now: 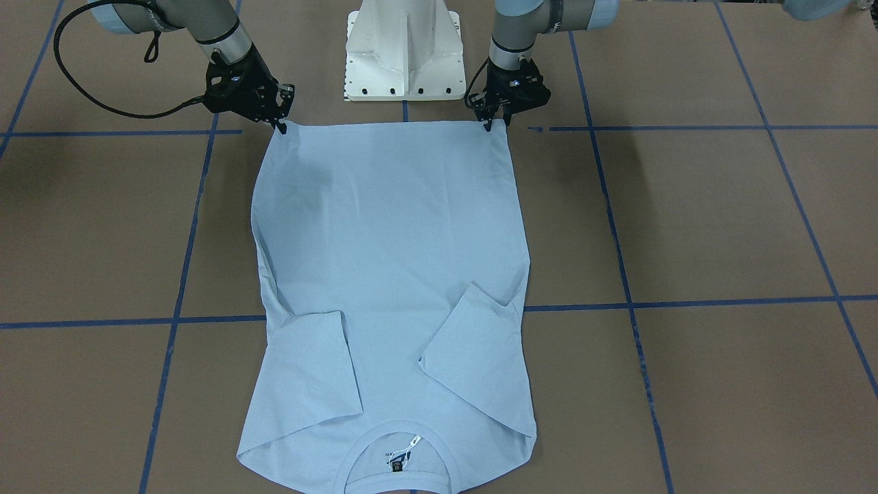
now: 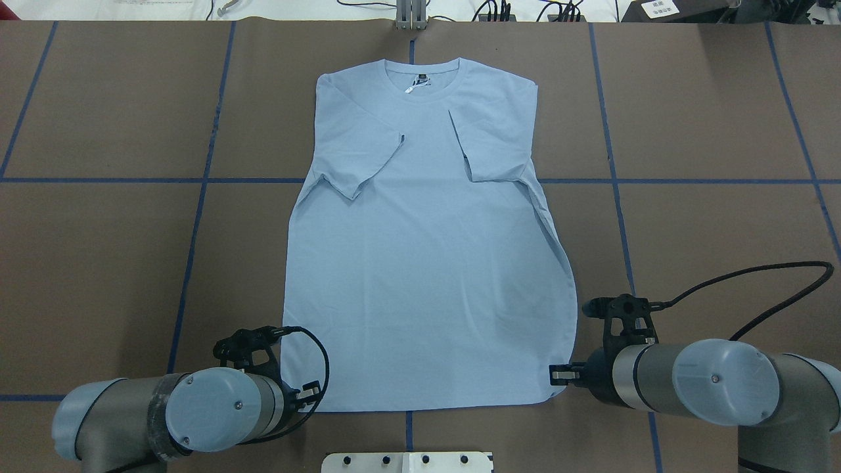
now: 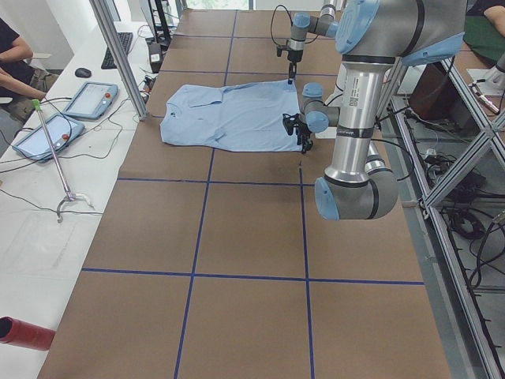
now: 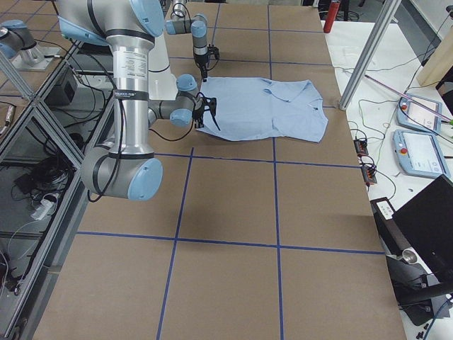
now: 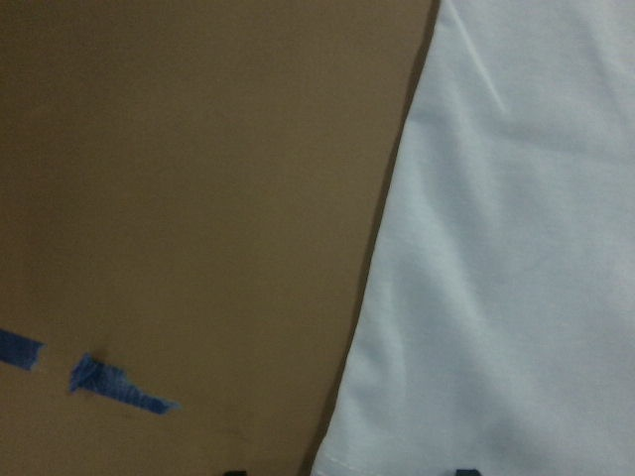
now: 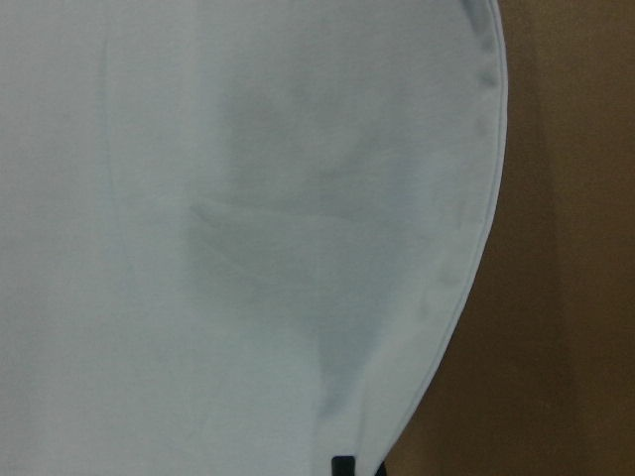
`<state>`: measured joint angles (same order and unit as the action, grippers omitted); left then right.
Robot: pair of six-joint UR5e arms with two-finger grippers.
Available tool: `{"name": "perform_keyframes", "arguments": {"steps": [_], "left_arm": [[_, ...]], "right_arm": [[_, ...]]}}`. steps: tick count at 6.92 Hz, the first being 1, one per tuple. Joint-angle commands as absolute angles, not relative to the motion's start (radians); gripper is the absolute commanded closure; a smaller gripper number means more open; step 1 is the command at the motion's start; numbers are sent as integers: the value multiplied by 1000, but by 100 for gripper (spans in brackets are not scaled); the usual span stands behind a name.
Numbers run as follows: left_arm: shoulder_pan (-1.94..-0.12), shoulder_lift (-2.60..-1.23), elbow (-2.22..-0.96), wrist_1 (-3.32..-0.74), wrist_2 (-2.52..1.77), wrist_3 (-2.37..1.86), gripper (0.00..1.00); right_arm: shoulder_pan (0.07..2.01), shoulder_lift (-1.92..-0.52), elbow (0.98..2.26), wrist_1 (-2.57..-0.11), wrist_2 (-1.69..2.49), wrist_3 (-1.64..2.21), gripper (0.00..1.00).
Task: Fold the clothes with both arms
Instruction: 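Grasp both hem corners with the left and right grippers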
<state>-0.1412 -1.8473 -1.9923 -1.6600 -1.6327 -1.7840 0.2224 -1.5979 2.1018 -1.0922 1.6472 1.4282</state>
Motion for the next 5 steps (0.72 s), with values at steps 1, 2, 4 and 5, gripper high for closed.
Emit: {"name": "perform_keyframes", "arguments": {"steps": [1,2,4,5], "left_arm": [[-143,-1848,-1999,-1660,-1634,-1784,100],[-143,-1850,-2003,-1660,-1634,-1784,100],[-143,-1839,-2115,-1590,-1632,-1784,100],[-138,-1848,-2194,-1487,-1634,-1784,100]], "right_arm": [[224,-1598,2102,-1092,1648,1428,100],[225,-1598,2102,-1092,1649,1428,100],[230,-1618,2127,-1092,1657,1428,100],[227,-1661,2169,-1092,1658,1430,100]]}}
